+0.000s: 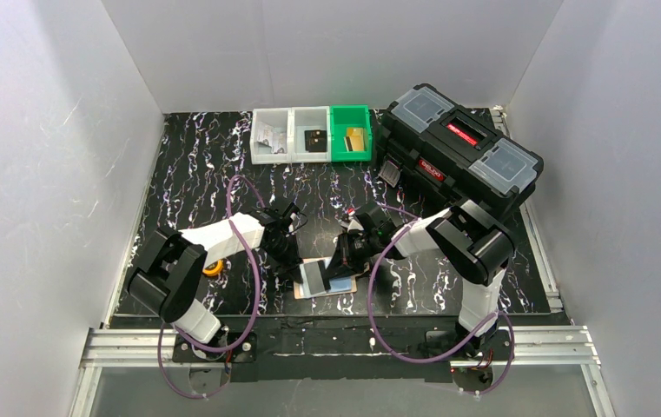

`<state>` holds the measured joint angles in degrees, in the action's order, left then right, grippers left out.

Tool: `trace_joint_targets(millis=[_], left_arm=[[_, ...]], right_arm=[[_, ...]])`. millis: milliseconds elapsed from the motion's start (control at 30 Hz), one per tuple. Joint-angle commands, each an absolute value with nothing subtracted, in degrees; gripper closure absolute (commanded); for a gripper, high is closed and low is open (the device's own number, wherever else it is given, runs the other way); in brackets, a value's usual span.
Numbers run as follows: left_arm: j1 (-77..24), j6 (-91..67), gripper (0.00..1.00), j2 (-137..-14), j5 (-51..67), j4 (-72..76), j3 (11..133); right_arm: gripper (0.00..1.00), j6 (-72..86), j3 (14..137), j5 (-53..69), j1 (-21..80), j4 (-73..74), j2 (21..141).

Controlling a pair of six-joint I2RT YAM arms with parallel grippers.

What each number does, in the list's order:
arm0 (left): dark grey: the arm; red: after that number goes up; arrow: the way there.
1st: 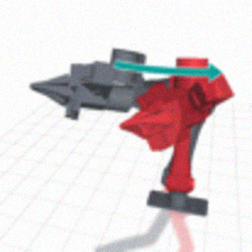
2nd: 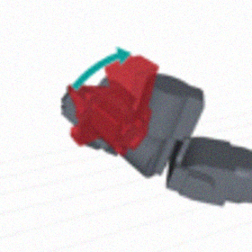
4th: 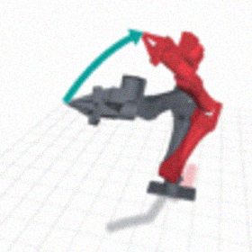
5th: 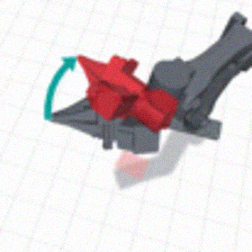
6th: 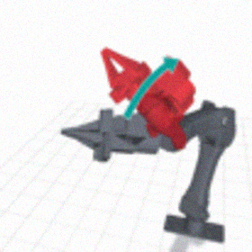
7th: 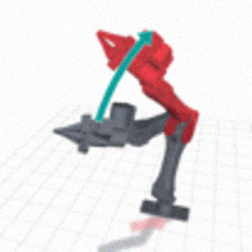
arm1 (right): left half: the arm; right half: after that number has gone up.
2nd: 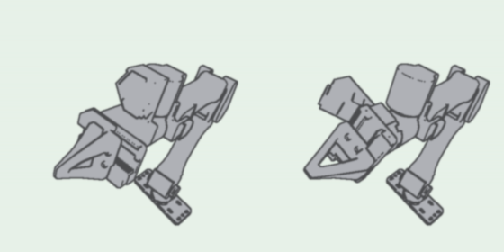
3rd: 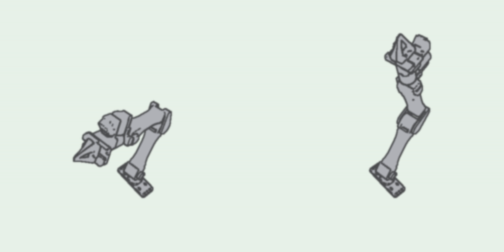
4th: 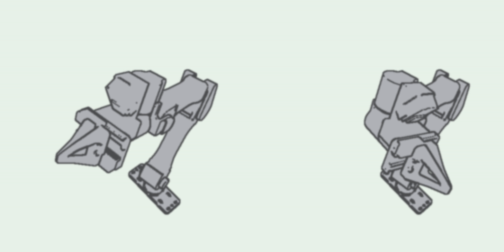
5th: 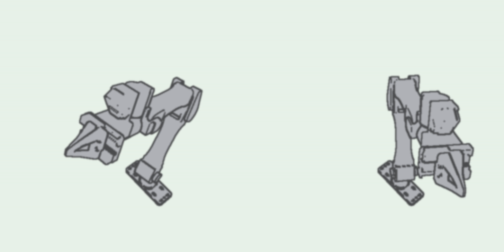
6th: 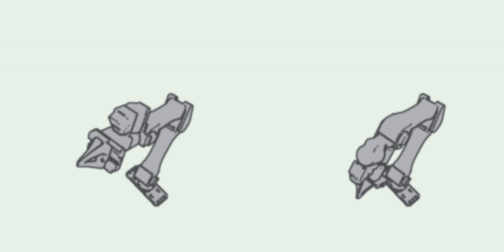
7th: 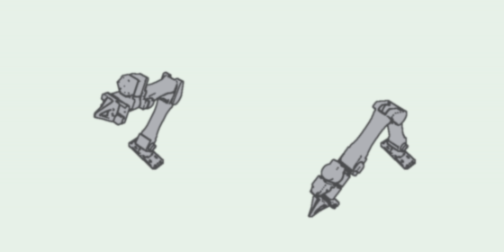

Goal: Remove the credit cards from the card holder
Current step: Remove the credit card from the card holder.

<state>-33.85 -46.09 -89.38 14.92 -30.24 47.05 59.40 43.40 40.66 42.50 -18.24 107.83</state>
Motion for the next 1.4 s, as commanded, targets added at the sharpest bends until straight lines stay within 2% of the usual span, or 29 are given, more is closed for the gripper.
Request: trace_joint_targets(millis=[0, 167, 500, 1133, 1233, 1367], left_arm=[[-34.0, -45.2, 1.00, -92.7, 7.7, -32.0, 44.6], [-34.0, -45.2, 1.00, -92.5, 7.3, -32.3, 44.3], [-34.0, -44.6, 1.00, -92.3, 7.1, -32.8, 44.9], [-34.0, -41.8, 1.00, -88.3, 10.0, -37.4, 55.1], [-34.0, -41.4, 0.91, -86.7, 10.5, -39.6, 58.3], [-33.9, -40.9, 0.59, -84.3, 11.7, -40.7, 61.5]], right_arm=[[0.90, 58.2, 42.1, 34.7, 42.7, -15.0, 107.4], [0.95, 55.9, 40.8, 31.1, 42.2, -10.6, 103.2], [0.99, 51.8, 40.6, 26.2, 40.8, -2.6, 96.1], [0.99, 49.9, 43.4, 27.0, 39.6, 3.4, 88.7], [0.99, 49.8, 44.3, 27.2, 39.2, 4.6, 87.1], [0.99, 49.8, 45.2, 27.7, 38.4, 5.9, 85.2]])
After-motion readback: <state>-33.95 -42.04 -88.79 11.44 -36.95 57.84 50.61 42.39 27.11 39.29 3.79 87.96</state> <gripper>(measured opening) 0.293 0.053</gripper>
